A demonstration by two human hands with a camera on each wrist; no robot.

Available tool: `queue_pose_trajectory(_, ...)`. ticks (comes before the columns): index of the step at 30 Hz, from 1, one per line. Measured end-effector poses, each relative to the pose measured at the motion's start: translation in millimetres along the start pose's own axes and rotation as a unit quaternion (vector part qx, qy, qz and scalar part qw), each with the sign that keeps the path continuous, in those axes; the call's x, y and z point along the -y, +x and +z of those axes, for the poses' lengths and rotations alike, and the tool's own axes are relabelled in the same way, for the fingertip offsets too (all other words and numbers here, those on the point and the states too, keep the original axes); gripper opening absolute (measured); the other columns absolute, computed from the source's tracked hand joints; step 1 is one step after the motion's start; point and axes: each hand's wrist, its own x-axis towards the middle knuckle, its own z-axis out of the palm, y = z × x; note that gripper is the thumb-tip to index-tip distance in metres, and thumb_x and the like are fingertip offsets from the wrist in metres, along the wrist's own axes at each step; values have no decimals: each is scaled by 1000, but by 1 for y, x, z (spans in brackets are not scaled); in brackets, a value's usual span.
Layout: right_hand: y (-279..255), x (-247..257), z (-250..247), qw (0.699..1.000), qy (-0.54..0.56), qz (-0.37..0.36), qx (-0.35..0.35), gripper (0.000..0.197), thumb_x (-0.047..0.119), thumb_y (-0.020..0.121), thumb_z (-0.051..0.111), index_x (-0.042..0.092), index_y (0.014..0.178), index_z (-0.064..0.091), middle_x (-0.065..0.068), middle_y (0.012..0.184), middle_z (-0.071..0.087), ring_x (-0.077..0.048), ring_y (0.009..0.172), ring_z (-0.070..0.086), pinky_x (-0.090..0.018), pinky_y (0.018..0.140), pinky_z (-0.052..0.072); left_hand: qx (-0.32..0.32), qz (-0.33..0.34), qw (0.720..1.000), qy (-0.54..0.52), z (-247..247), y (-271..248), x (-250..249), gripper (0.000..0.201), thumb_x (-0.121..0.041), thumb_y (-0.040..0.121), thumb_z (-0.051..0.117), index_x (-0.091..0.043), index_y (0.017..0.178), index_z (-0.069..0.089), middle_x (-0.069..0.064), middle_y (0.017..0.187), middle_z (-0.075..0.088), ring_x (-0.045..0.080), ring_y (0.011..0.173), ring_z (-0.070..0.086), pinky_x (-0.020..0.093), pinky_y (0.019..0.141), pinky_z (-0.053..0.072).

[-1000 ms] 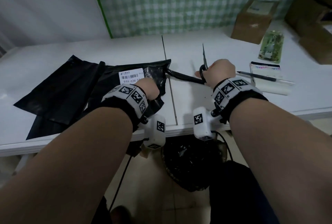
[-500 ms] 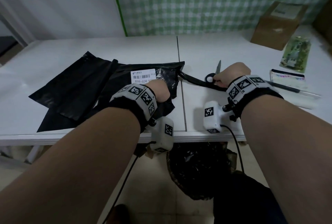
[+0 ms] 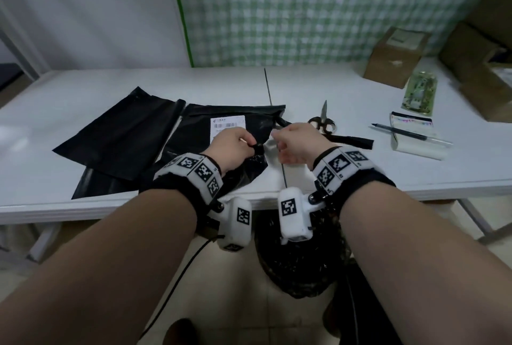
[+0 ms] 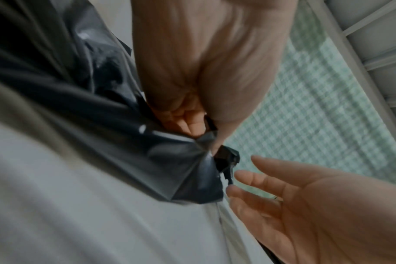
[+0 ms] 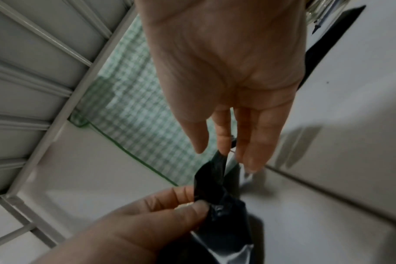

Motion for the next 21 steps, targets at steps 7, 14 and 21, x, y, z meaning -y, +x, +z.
queue_pose_trajectory(7, -24, -8, 36, 994, 105, -2, 7, 24, -6, 82, 65, 13, 79, 50, -7, 78, 52, -24, 75, 58, -37, 69, 57, 19, 29, 998, -58, -15, -30, 14, 15, -5, 83, 63, -19, 78, 59, -4, 58, 51, 7, 47, 42, 14, 45, 37)
queue_pose_trajectory(14, -27, -22, 50, 983, 167, 13, -69, 27, -6, 85, 58, 16, 74, 47, -12, 86, 55, -19, 61, 55, -31, 54, 53, -13, 36, 996, -78, -25, -40, 14, 31, 3, 87, 42, -24, 74, 51, 1, 60, 46, 16, 55, 49, 27, 58, 42)
queue_pose_trajectory(21, -28, -33, 56, 995, 89, 8, -47, 37, -7, 90, 40, 18, 80, 65, -10, 92, 61, -23, 74, 59, -27, 53, 49, -67, 72, 993, 59, -34, -38, 10, 40, 9, 84, 38, -17, 75, 67, 2, 83, 44, 15, 66, 45, 14, 57, 36)
